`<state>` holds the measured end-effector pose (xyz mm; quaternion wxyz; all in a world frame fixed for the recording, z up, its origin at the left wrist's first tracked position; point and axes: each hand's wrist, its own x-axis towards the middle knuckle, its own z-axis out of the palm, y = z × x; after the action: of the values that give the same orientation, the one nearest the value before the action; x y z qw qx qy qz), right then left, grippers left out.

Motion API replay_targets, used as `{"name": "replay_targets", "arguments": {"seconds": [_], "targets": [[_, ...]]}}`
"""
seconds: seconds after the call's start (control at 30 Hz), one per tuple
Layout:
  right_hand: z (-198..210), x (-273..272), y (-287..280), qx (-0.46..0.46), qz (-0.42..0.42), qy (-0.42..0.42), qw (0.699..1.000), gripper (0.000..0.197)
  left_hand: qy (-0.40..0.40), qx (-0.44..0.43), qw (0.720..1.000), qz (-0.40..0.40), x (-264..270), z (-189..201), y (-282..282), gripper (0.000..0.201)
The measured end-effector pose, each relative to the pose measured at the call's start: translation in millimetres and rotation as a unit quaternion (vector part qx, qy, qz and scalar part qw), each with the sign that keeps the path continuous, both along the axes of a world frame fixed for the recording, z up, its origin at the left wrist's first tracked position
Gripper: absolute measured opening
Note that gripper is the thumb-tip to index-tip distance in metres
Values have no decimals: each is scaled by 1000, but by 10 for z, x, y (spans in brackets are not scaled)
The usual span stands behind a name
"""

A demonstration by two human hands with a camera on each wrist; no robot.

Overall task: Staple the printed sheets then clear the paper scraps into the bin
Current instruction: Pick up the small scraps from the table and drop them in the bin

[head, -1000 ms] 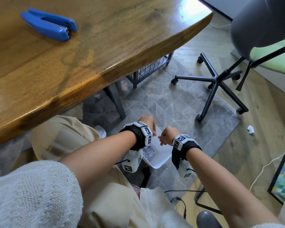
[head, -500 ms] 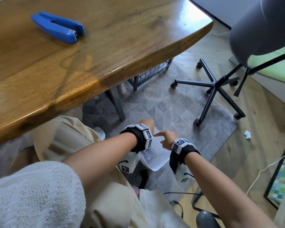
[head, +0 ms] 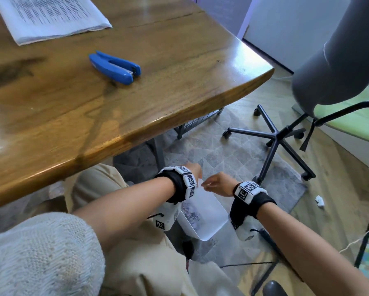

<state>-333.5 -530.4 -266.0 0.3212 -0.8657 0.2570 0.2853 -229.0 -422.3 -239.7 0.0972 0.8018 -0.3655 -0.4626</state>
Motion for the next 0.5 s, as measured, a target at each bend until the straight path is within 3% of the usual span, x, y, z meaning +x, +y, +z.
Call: {"name": "replay_targets", "arguments": {"seconds": [0.1,0.33,0.5], "targets": [[369,155,-48,50,-15,-69,996,21,44,-37,998,26,167,189,163,57],[1484,716,94,146,9,-193,970,11,94,-159,981,58,527,1081,758,48],[2039,1202,496,169,55,-266,947,8,86,-237,959,132,949,1709,1461,37]]}}
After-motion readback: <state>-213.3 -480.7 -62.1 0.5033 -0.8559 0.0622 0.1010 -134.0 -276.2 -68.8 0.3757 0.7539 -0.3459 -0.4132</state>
